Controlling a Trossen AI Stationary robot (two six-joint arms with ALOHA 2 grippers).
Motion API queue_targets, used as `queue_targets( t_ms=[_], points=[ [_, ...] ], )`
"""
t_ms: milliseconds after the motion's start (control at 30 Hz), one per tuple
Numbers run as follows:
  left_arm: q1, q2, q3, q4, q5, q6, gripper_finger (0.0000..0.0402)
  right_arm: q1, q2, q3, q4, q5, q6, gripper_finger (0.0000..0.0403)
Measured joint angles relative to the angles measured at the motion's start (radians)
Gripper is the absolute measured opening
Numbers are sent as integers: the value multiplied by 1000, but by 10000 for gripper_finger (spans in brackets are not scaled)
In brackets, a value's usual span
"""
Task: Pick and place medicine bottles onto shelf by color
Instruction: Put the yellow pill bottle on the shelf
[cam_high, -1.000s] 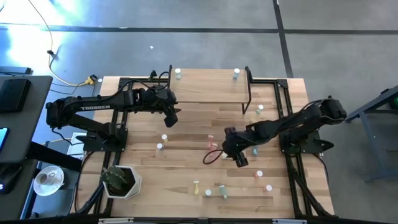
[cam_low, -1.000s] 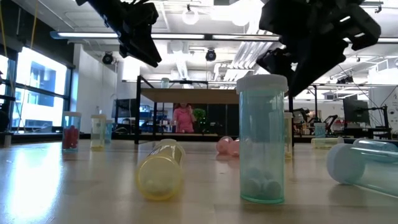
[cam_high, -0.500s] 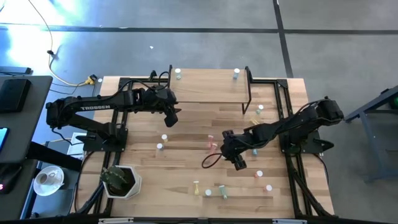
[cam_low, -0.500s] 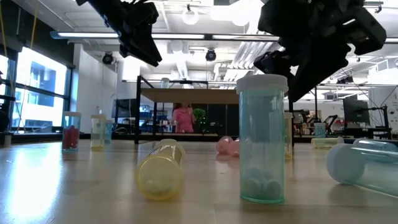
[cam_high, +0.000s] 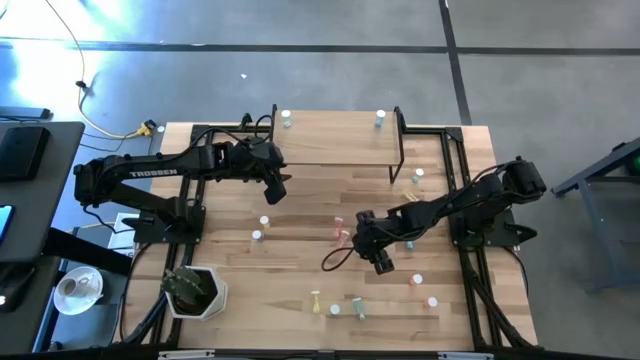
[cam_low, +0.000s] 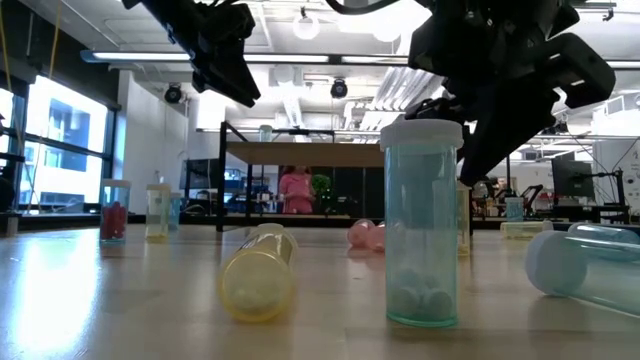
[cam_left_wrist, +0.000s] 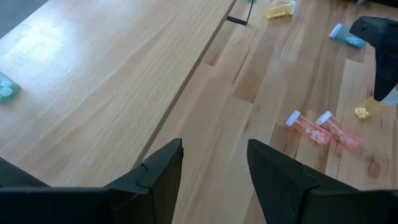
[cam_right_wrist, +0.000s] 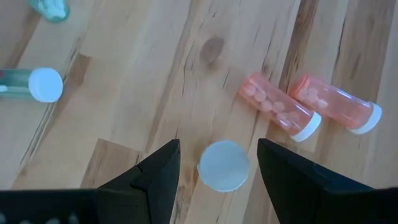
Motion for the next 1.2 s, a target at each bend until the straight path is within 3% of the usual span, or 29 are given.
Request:
queue_targets(
  t_ms=[733, 1200],
  points=[
    [0, 0, 0, 0, 2, 0, 172, 0, 43, 0, -3, 32, 22, 204],
    [0, 0, 0, 0, 2, 3, 172, 0, 42, 0, -5, 32, 18, 112]
  ],
)
